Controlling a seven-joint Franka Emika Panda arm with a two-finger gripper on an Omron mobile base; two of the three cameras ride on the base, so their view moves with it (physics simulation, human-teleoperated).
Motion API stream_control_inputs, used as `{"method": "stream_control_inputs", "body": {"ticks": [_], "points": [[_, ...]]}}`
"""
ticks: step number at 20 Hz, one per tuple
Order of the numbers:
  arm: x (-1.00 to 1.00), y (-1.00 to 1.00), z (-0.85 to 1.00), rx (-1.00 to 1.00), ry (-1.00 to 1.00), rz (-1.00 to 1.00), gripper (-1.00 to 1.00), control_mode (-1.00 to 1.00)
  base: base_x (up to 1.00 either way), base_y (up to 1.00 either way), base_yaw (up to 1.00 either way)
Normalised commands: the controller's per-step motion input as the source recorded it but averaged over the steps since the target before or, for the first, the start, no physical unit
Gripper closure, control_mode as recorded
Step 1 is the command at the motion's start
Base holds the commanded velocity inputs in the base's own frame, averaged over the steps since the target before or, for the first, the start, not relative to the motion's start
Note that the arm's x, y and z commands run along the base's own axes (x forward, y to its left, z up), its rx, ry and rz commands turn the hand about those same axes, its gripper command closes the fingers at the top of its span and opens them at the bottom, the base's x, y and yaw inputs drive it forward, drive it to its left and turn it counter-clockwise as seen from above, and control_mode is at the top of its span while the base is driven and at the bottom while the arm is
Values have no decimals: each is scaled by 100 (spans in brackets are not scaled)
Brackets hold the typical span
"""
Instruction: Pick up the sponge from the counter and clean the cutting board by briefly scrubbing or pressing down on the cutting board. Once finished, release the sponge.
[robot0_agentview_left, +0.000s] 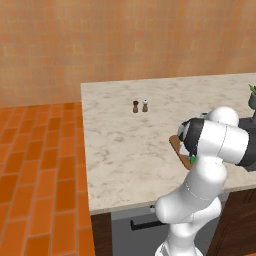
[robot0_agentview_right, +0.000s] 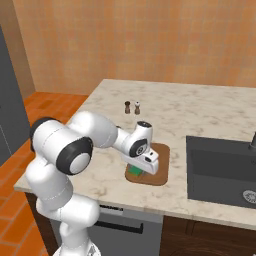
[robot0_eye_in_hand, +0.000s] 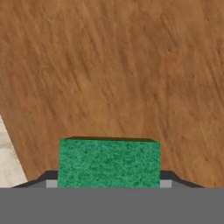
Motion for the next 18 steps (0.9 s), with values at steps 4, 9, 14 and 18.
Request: {"method": "stream_control_inputs", "body": {"ticks": [4,9,14,18], "points": [[1,0,-21,0,-3,0,100,-100,0,0,0],[21,0,0,0,-3,0,100,-100,0,0,0],[41,0,2,0,-4,0,100,-100,0,0,0],[32,0,0,0,-6,0,100,-100,0,0,0]]}}
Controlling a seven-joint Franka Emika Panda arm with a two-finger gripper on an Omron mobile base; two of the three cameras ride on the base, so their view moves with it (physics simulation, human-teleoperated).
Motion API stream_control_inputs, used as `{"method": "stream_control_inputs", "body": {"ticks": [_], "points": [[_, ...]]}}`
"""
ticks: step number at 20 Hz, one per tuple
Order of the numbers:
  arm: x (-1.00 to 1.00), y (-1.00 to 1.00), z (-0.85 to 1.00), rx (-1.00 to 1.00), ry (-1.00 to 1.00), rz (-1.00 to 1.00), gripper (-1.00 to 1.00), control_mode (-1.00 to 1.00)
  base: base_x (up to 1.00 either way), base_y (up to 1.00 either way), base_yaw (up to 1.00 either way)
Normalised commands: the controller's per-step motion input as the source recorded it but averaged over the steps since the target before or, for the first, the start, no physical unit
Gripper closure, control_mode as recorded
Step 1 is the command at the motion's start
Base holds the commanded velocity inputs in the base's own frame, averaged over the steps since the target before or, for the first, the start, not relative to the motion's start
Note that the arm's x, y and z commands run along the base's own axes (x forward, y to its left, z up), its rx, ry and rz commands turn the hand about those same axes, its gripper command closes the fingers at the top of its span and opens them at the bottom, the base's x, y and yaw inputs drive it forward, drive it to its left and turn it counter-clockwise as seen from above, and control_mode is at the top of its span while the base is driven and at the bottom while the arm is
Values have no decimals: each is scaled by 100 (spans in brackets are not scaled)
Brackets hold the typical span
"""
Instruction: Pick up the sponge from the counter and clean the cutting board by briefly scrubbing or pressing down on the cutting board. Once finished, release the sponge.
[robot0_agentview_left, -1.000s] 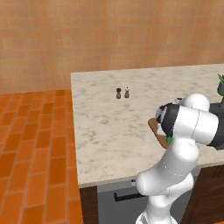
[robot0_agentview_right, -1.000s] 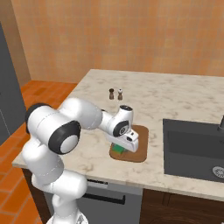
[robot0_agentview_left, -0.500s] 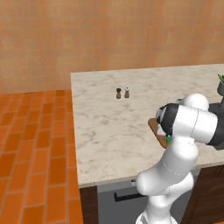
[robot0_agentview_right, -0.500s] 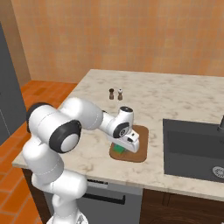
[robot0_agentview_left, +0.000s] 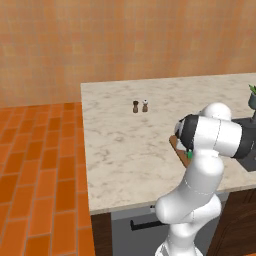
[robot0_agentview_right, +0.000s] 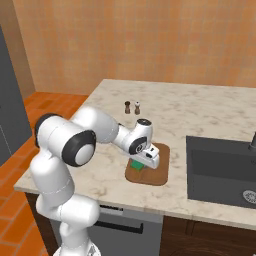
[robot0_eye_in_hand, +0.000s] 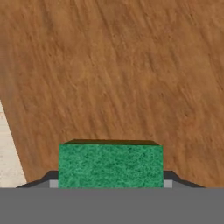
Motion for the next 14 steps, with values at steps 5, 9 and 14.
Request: {"method": "stream_control_inputs", "body": {"ticks": [5,9,14], "points": [[4,0,-69,0,-1,0,100,-100,0,0,0],[19,0,-4,0,-16,0,100,-100,0,0,0],[36,0,15,1,0,0,100,-100,0,0,0]]}}
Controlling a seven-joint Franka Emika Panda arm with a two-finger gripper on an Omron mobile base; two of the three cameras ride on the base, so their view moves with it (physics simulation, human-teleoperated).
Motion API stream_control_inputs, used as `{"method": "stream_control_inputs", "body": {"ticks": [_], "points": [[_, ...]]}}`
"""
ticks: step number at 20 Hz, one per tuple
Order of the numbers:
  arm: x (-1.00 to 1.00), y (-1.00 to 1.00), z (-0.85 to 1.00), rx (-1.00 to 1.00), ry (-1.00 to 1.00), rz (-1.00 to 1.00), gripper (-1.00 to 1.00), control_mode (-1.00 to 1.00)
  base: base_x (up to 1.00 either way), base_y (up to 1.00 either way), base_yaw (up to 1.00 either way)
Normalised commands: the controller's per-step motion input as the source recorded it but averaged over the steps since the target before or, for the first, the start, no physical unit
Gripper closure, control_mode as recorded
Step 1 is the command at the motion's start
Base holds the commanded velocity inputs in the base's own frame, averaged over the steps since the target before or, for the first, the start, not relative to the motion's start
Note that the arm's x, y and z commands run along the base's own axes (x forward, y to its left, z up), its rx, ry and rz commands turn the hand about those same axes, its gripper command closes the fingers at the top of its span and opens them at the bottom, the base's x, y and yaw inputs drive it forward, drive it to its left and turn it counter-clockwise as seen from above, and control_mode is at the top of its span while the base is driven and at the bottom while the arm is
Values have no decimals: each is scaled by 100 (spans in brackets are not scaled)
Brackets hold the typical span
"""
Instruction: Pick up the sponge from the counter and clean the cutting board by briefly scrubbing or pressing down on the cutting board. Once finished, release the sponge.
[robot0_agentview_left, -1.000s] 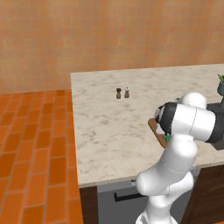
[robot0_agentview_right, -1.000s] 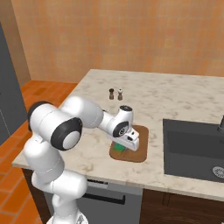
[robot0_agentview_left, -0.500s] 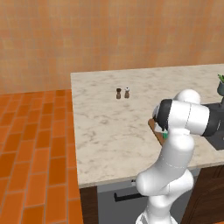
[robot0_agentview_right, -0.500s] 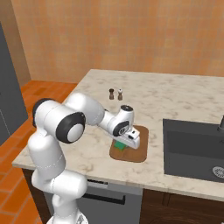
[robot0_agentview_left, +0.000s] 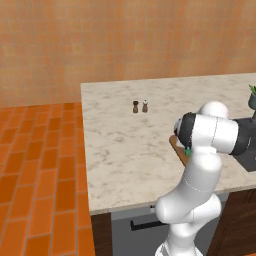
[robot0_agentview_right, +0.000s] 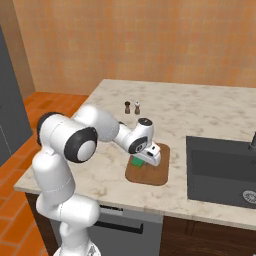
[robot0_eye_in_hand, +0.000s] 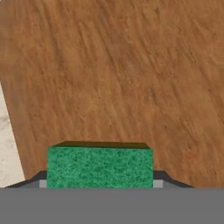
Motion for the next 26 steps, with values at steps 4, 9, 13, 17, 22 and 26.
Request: {"method": "stream_control_inputs", "body": {"ticks": [4,9,13,17,22,26], "points": [[37,0,3,0,2,0,100,-100,0,0,0],[27,0,-39,0,2,0,100,-100,0,0,0],[5,-3,-50,0,-5,0,100,-100,0,0,0],[39,-10,17,4,0,0,100,-100,0,0,0],[47,-19,-3,3,4,0,100,-100,0,0,0],[0,-30,-92,0,2,0,100,-100,0,0,0]]}}
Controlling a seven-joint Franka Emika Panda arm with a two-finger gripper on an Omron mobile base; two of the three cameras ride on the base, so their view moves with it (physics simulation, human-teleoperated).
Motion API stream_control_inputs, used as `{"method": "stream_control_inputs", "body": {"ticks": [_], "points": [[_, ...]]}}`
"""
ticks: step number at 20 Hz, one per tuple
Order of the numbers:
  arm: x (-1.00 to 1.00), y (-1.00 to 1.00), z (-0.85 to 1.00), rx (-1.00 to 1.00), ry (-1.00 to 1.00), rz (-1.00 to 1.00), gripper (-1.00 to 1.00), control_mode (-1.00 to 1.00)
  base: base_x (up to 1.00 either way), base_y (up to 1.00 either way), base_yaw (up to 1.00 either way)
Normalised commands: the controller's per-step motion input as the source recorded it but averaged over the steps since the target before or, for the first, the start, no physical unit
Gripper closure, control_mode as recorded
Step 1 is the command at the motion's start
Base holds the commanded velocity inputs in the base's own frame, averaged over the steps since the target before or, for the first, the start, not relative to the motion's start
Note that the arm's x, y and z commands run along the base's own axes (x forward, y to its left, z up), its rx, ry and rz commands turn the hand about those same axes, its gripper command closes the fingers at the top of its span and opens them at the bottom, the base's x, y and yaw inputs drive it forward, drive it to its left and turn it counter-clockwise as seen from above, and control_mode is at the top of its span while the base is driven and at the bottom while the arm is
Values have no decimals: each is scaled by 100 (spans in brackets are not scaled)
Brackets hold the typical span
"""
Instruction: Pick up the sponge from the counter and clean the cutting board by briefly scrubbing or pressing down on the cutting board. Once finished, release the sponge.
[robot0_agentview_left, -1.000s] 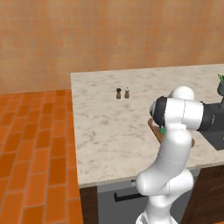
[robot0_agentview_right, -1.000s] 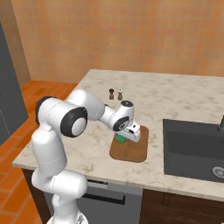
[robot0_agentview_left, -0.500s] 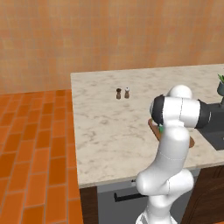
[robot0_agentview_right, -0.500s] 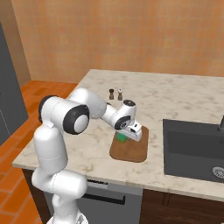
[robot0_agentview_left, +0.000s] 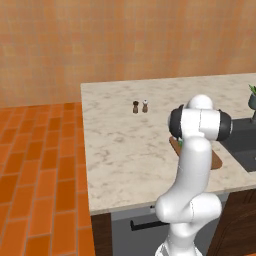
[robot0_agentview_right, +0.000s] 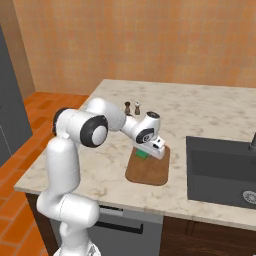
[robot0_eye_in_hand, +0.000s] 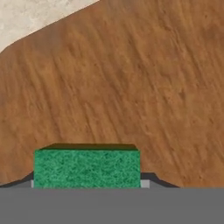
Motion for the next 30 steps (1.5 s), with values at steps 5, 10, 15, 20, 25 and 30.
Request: {"method": "stream_control_inputs", "body": {"ticks": [5,10,15,20,25,30], "points": [[24,-31,-8,2,2,0,100,-100,0,0,0],[7,-59,-19,1,5,0,100,-100,0,0,0],[-3,-32,-89,-1,1,0,100,-100,0,0,0],[-9,-24,-60,0,1,0,100,-100,0,0,0],[-22,-42,-25,0,4,0,100,-100,0,0,0],[-36,-34,-58,0,1,0,100,-100,0,0,0]]}}
